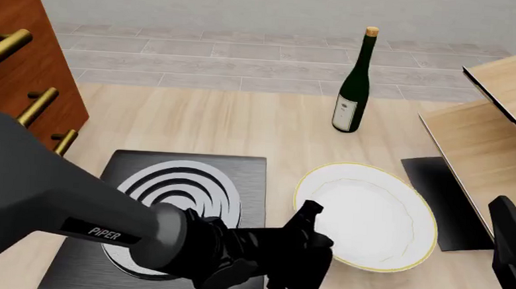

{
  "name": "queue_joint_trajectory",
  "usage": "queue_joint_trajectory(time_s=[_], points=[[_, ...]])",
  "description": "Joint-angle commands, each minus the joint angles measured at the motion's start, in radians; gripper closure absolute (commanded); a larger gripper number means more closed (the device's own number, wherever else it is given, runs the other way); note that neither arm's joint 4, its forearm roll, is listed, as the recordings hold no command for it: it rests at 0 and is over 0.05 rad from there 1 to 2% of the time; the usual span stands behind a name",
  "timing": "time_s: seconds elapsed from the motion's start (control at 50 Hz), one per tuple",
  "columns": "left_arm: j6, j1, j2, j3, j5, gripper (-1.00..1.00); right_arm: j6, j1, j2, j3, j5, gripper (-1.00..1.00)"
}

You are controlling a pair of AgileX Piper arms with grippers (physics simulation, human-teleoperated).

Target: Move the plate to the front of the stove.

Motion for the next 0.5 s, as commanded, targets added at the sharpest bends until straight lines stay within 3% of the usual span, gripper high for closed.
queue_joint_trajectory(time_s=[0.02,0.5], points=[[-0.004,-0.004,0.010,-0.008,-0.005,1.00,0.000,-0.001,0.000,0.000,0.000,-1.00],[-0.015,-0.011,-0.036,-0.029,-0.039,1.00,0.000,-0.001,0.000,0.000,0.000,-1.00]])
